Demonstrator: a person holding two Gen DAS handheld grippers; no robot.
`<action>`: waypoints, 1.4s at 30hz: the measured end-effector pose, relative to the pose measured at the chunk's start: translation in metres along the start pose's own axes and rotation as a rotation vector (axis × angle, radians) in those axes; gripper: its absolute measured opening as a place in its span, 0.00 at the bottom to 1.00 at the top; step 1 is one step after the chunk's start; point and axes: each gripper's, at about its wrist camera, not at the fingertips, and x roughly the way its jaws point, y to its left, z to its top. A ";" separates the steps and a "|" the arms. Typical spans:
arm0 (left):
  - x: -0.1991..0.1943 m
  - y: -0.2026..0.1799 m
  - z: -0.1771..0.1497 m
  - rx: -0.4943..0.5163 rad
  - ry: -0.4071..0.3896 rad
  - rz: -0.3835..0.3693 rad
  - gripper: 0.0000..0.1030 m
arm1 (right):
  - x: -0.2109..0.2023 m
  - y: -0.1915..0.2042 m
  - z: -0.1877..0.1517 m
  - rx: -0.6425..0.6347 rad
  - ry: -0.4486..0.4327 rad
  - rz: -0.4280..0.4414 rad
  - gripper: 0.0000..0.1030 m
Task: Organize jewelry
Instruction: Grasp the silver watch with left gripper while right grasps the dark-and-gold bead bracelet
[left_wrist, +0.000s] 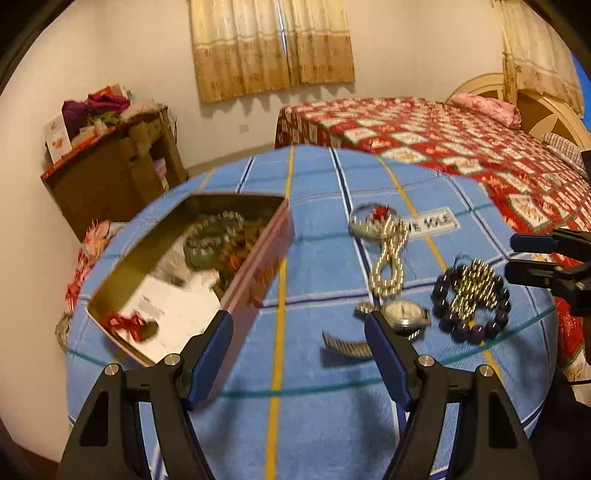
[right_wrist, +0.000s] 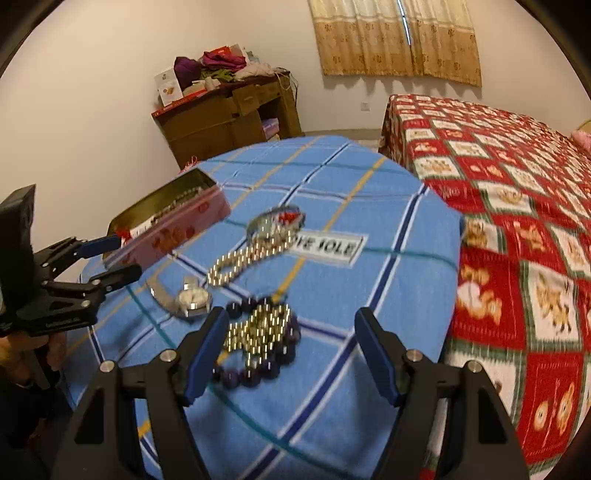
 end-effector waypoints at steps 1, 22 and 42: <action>0.001 -0.001 -0.001 -0.002 0.007 -0.002 0.72 | 0.000 0.002 -0.001 -0.012 0.003 0.001 0.65; 0.029 -0.034 -0.007 0.086 0.112 -0.173 0.66 | 0.014 0.005 -0.015 -0.024 0.034 0.004 0.16; 0.045 -0.053 0.012 0.074 0.153 -0.225 0.63 | 0.009 -0.003 -0.014 0.013 0.012 -0.001 0.28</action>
